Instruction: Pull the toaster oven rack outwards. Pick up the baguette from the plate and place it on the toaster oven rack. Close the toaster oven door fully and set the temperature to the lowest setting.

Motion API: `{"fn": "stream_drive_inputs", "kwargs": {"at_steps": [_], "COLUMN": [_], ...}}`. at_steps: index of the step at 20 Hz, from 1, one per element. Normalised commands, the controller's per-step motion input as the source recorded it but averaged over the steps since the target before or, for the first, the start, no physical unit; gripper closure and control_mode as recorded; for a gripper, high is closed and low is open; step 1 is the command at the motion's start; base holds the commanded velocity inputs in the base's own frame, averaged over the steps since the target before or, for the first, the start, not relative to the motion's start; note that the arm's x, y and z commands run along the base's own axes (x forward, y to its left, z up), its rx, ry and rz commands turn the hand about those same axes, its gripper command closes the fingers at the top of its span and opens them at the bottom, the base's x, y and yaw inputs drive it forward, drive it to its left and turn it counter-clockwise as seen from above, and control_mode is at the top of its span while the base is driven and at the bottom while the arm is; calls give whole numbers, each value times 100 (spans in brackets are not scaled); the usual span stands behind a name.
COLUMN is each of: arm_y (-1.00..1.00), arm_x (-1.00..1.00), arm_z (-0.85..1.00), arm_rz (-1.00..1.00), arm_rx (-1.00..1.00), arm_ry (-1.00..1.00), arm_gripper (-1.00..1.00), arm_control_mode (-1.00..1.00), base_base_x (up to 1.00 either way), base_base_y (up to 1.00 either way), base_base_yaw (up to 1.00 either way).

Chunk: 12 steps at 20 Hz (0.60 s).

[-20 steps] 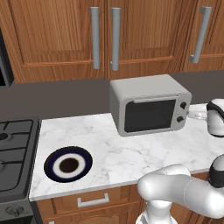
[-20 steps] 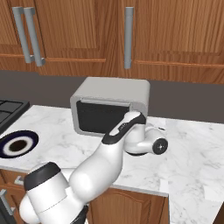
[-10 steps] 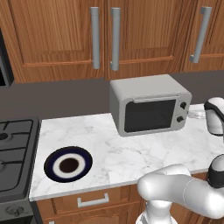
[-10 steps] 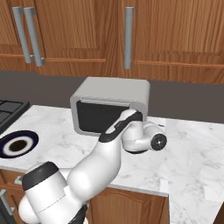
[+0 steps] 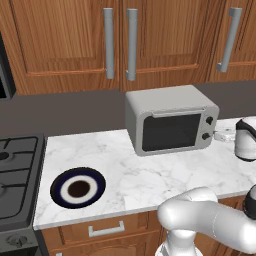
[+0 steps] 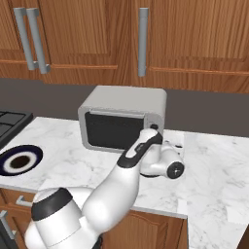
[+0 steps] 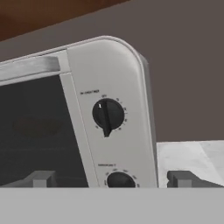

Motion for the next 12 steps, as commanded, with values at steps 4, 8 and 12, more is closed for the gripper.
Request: {"fn": "stream_drive_inputs", "kwargs": {"at_steps": [4,8,12], "arm_y": [0,0,0], "arm_x": [0,0,0], "arm_z": [-25,-17,-16], "arm_rz": [0,0,0], "arm_rx": [0,0,0], "arm_ry": [-14,-10,-5], "arm_gripper": [-100,-100,-100], "arm_control_mode": [-100,-100,-100], "base_base_x": [0,0,0], "base_base_y": [0,0,0], "base_base_yaw": [0,0,0]}}
